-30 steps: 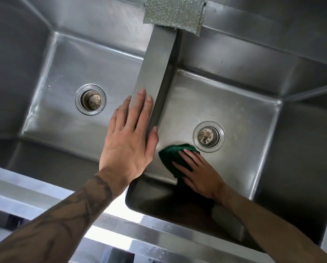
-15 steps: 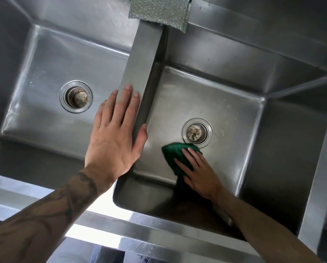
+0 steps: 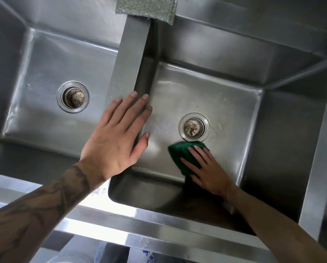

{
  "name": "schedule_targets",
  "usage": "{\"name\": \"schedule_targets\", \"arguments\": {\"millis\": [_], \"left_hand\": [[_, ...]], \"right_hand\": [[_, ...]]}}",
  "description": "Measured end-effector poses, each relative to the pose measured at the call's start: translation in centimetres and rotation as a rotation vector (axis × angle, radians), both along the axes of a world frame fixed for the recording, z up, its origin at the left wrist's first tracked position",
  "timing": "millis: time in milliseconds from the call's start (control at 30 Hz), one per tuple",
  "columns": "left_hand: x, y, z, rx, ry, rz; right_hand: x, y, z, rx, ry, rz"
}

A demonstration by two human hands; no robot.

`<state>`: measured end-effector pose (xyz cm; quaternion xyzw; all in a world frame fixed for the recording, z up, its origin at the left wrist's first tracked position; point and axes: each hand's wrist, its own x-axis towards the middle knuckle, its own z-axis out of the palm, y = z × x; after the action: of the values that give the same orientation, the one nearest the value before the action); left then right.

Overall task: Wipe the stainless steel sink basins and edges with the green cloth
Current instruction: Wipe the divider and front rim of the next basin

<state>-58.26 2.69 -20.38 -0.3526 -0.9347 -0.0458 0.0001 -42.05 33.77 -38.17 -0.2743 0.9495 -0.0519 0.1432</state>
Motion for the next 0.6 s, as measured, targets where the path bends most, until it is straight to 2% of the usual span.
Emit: {"name": "schedule_targets", "arguments": {"millis": [100, 333, 500, 600], "left_hand": [[-0.1, 0.1, -0.1, -0.007, -0.011, -0.044], [-0.4, 0.2, 0.1, -0.08, -0.044, -0.012], [-0.4, 0.4, 0.1, -0.06, -0.038, -0.015], [-0.4, 0.4, 0.0, -0.041, -0.037, -0.013]], "right_hand": [[0.0, -0.2, -0.1, 0.03, -0.018, -0.048], [-6.1, -8.0, -0.8, -0.124, 0.007, -0.138], [-1.9, -1.7, -0.8, -0.077, 0.009, -0.018], [0.2, 0.9, -0.4, -0.013, -0.02, -0.055]]}}
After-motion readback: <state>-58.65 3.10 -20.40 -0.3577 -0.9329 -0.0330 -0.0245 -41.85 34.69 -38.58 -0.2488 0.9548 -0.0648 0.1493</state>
